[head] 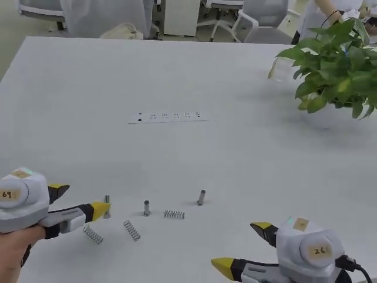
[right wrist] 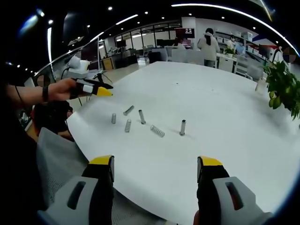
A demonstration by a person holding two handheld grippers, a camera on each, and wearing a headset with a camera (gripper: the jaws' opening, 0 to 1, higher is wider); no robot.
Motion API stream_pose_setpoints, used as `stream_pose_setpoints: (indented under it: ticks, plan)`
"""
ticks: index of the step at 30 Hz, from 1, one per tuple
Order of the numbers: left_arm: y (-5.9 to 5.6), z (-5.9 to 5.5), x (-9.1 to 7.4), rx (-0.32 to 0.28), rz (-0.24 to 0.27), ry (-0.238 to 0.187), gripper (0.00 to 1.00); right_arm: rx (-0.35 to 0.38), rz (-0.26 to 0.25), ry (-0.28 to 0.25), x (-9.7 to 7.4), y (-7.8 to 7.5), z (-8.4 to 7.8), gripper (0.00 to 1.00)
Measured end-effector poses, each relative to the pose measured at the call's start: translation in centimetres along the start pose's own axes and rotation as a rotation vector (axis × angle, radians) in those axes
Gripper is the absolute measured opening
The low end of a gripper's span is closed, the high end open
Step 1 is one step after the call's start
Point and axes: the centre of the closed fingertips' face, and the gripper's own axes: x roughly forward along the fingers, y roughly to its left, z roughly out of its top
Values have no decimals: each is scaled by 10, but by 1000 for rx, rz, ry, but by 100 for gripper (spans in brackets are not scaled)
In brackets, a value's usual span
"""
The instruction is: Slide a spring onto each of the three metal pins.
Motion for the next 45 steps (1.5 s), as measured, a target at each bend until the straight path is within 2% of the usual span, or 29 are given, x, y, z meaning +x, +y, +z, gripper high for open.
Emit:
stream_pose_setpoints:
  ticks: [6, 15, 16, 25, 34, 45]
  plan:
    - [1, -5, 18, -15, -6, 15, 63, -6, 9, 3, 1, 0, 1, 71]
    - [2, -6, 39, -36, -20, 26, 61, -13, 22, 9, 5, 2, 2, 71]
    - [0, -8, 42, -46, -33, 29, 62, -12, 22, 9, 5, 2, 2, 71]
    - [5, -20, 66, -64, -32, 59, 60, -15, 26, 19, 7, 2, 2, 71]
    - [11, -31, 82, -129, -7, 74, 55, -8, 17, 33, 4, -2, -4, 71]
    - [18, -46, 91, -184, 43, 104, 47, -5, 19, 44, 6, -2, -5, 70]
